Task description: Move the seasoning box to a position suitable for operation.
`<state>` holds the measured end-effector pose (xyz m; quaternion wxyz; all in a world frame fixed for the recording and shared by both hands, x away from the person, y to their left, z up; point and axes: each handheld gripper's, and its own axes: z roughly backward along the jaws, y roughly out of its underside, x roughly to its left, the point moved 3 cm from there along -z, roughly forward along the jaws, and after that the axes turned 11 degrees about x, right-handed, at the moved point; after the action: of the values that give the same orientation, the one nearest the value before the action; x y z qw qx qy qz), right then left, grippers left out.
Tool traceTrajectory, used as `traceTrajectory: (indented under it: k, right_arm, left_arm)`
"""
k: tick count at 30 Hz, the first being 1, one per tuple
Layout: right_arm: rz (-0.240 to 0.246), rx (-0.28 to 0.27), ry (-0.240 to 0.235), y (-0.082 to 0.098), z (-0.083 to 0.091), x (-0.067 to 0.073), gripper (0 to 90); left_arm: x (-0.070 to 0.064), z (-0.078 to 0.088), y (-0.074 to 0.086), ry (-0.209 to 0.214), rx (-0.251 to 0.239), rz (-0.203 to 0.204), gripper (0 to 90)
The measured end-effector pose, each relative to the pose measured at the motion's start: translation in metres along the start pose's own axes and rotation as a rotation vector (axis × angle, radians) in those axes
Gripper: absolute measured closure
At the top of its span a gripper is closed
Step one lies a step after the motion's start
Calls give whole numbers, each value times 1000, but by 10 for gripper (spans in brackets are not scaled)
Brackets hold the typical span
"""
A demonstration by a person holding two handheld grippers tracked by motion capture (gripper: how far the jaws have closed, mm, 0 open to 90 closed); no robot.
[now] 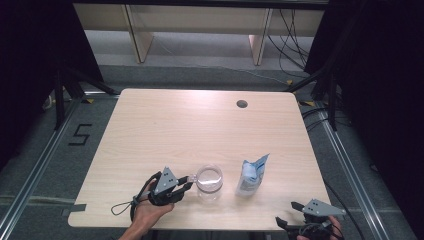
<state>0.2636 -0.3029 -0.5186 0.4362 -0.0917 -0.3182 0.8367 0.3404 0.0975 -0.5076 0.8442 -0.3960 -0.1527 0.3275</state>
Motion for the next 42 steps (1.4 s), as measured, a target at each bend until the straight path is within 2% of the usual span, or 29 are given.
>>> traceTrajectory:
  k: [3, 4, 7, 8, 14, 16, 18, 22, 23, 24, 25, 27, 28, 29, 30, 31, 32, 33, 34, 35, 36, 37, 40, 41, 42]
  right_arm:
    - [31, -9, 11, -1, -1, -3, 204]
    - [32, -9, 13, -1, -1, -3, 205]
    - [32, -8, 13, -1, -1, -2, 205]
    - [-4, 9, -1, 0, 0, 1, 205]
    - [13, -3, -1, 0, -1, 1, 204]
    - [14, -5, 5, 0, -1, 0, 204]
    - [44, -14, 19, -1, -1, -2, 205]
    - [45, -10, 20, -1, -1, -2, 204]
    - [-8, 12, -13, 0, -1, 3, 205]
    - [9, 4, -9, -1, -1, 2, 205]
    - [49, -15, 6, -2, -2, 0, 208]
    - [46, -18, -6, -2, -2, 1, 218]
    - [22, -18, -22, -2, -1, 6, 225]
    - [19, -17, -28, -2, -1, 7, 227]
    - [53, -29, -20, -3, -1, 5, 237]
    - [48, -23, -23, -3, 1, 7, 246]
    - [76, -36, -15, -4, 1, 6, 249]
    - [39, -23, -36, -4, 1, 10, 251]
    - [62, -42, -42, -5, 0, 10, 256]
    - [39, -36, -47, -5, 1, 14, 262]
    - [46, -24, -48, -5, 1, 15, 266]
    - [78, -50, -42, -7, 0, 14, 270]
    - [82, -52, -48, -8, -1, 19, 280]
    - [105, -53, -51, -9, -2, 19, 284]
    - [101, -52, -66, -10, -3, 23, 297]
  left_arm:
    - [1, 0, 0, 8, 5, 7, 747]
    - [0, 0, 1, 16, 0, 32, 745]
    - [1, 1, 1, 21, -1, 26, 738]
    - [1, 2, 1, 36, -6, 34, 709]
    - [-2, 8, 2, 51, -9, 24, 617]
    - [-3, 10, 3, 50, -10, 34, 594]
    - [-3, 14, 4, 44, -13, 50, 579]
    - [-3, 21, 4, 64, -32, 63, 556]
    - [-3, 25, 3, 70, -50, 82, 560]
    - [-3, 28, 3, 68, -59, 78, 565]
    - [-2, 31, 2, 72, -66, 75, 579]
    - [-2, 35, 0, 76, -77, 81, 591]
    - [-2, 38, -2, 78, -94, 89, 621]
    - [-2, 40, -3, 81, -98, 99, 630]
    - [-2, 42, -4, 79, -108, 105, 645]
    - [-1, 43, -6, 81, -114, 94, 655]
    - [-1, 45, -7, 70, -115, 101, 667]
    - [0, 45, -8, 77, -127, 99, 680]
    - [0, 46, -9, 72, -117, 114, 691]
    - [0, 46, -10, 75, -122, 123, 703]
    - [1, 47, -11, 70, -119, 128, 718]
    - [1, 47, -12, 71, -119, 127, 730]
    - [1, 46, -15, 70, -121, 108, 776]
    - [1, 46, -17, 70, -122, 104, 776]
    - [0, 46, -20, 69, -121, 98, 806]
